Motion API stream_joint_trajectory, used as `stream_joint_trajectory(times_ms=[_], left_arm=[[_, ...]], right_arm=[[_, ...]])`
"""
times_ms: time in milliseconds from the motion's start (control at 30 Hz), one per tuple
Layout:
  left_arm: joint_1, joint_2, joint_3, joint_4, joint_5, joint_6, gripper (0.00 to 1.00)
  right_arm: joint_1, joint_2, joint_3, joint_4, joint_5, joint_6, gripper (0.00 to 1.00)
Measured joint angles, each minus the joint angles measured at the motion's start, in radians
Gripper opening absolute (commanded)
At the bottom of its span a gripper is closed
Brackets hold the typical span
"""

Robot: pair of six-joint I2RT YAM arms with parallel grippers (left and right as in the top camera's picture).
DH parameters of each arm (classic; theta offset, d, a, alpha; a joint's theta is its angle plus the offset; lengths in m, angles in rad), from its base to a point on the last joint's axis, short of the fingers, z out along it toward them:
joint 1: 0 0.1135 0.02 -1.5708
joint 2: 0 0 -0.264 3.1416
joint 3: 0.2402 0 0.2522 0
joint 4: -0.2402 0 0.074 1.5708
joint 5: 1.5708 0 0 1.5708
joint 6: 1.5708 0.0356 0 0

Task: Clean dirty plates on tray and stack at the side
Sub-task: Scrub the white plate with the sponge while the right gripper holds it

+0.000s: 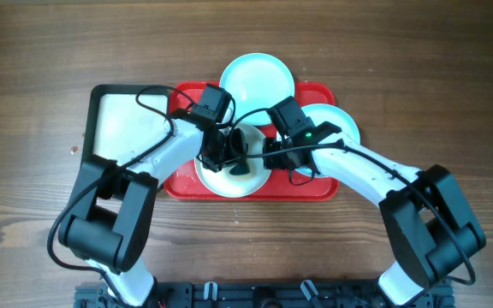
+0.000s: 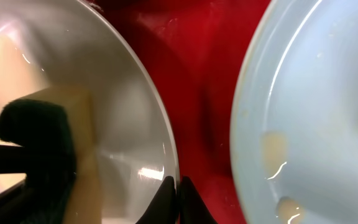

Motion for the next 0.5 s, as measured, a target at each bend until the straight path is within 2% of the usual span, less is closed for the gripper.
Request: stream_joint_trajectory(times_ms=[233, 333, 500], left_arm=[[0.000, -0.132, 0.001, -0.025, -0.020, -0.003, 0.04], [0.000, -0.211, 0.008, -0.077, -0.090, -0.003, 0.04], [0.000, -0.221, 0.013, -0.183, -0.264, -0.003, 0.04]], right_arm=[[0.015, 0.000, 0.000, 0.011, -0.024, 0.000, 0.04], [0.015, 0.000, 0.000, 0.012, -0.027, 0.000, 0.04], [0.015, 0.000, 0.000, 0.012, -0.034, 0.000, 0.04]])
